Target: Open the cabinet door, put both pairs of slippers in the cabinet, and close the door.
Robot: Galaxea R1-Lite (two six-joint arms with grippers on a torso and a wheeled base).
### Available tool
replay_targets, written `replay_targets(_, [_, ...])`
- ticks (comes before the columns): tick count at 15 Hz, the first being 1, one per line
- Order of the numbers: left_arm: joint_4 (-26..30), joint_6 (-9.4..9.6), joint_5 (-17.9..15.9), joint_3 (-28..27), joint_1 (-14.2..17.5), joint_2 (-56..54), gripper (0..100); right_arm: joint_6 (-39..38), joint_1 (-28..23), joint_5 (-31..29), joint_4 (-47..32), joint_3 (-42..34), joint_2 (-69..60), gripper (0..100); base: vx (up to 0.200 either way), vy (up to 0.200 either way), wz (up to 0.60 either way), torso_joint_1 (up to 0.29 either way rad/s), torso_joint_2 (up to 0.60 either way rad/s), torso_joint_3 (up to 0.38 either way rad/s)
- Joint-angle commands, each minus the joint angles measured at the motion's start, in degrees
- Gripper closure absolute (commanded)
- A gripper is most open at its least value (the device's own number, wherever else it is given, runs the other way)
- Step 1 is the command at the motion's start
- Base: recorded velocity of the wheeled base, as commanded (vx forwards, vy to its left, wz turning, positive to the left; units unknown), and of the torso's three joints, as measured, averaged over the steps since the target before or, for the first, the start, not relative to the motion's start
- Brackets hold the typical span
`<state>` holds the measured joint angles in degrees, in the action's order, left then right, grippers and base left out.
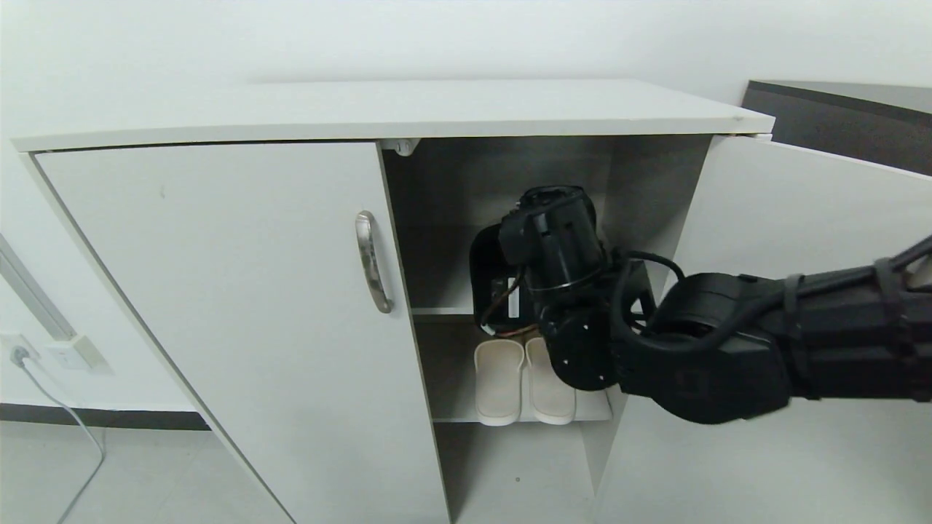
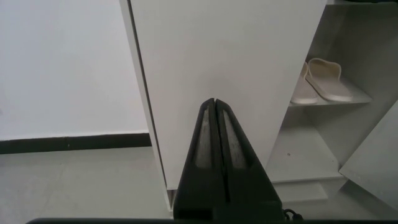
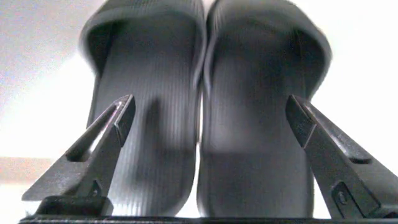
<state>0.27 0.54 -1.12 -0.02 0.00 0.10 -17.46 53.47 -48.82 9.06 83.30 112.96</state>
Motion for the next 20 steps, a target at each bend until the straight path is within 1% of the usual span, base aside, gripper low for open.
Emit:
replay_targets(1, [0.0, -0.01, 0.0, 0.0, 0.0, 0.0, 100, 0.1, 4.5, 0.0, 5.9, -12.3, -10.1, 0, 0.000, 0.000, 0.00, 0.000, 0.00, 0.000])
replay_targets(2, [0.0, -0.01, 0.0, 0.0, 0.0, 0.0, 100, 0.1, 5.7, 0.0, 7.4, -15.5, -11.8, 0, 0.000, 0.000, 0.00, 0.000, 0.00, 0.000])
replay_targets(3, [0.0, -0.01, 0.0, 0.0, 0.0, 0.0, 100, 0.1, 6.5, 0.0, 8.0, -17.8, -12.9, 100, 0.000, 0.000, 0.00, 0.000, 0.00, 0.000])
replay_targets(5, [0.0, -0.01, 0.0, 0.0, 0.0, 0.0, 100, 0.1, 6.6, 0.0, 9.4, -19.8, -13.4, 100, 0.000, 0.000, 0.00, 0.000, 0.00, 0.000])
replay_targets(8, [0.0, -0.01, 0.0, 0.0, 0.0, -0.1, 100, 0.1, 6.6, 0.0, 9.5, -20.6, -13.1, 100, 0.000, 0.000, 0.00, 0.000, 0.00, 0.000])
replay_targets(14, [0.0, -0.01, 0.0, 0.0, 0.0, 0.0, 100, 0.2, 6.6, 0.0, 9.6, -20.6, -12.0, 100, 0.000, 0.000, 0.00, 0.000, 0.00, 0.000])
replay_targets(20, [0.0, -0.01, 0.0, -0.1, 0.0, 0.0, 100, 0.2, 6.6, 0.0, 9.6, -20.7, -11.5, 100, -0.200, 0.000, 0.00, 0.002, 0.00, 0.003])
